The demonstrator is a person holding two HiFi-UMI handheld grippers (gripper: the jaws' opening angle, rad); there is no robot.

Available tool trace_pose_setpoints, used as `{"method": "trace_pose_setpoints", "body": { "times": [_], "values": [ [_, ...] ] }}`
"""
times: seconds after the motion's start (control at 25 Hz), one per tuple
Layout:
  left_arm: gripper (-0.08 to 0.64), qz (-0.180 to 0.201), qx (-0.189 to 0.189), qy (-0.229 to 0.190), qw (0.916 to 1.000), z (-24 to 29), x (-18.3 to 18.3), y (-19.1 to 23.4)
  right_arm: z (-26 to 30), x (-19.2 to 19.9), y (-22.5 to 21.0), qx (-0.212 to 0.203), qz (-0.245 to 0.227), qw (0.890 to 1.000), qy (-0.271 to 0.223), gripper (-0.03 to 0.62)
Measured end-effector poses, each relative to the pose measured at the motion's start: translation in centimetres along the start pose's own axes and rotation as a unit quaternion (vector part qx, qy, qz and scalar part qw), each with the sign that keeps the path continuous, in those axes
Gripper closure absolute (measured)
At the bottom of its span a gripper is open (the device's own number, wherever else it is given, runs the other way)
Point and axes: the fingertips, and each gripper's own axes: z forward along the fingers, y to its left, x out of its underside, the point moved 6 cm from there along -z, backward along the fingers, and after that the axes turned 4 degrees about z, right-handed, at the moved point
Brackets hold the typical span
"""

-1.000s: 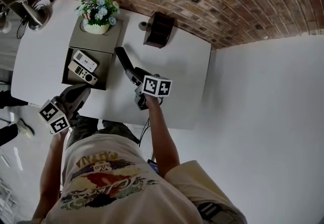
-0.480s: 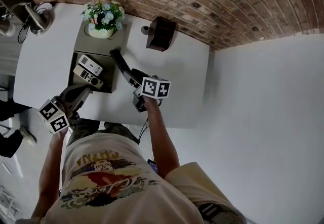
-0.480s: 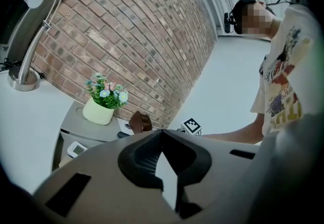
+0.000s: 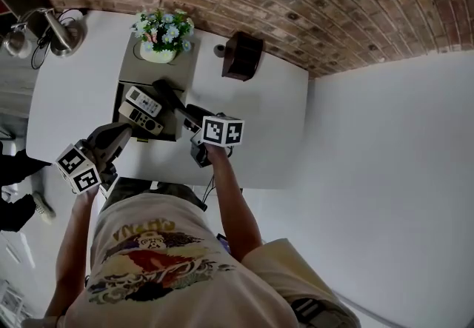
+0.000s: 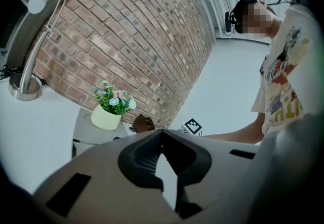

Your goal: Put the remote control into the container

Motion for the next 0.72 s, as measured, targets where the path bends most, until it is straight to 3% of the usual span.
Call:
{"method": "trace_pose_setpoints", "body": {
  "times": [0.72],
  "values": [
    [0.555, 0.0, -0.002, -0.001, 1.0, -4.1, -1.1, 4.4, 5.7, 1.7, 4.0, -0.011, -0.014, 0.999, 0.029, 0.364]
  ]
}}
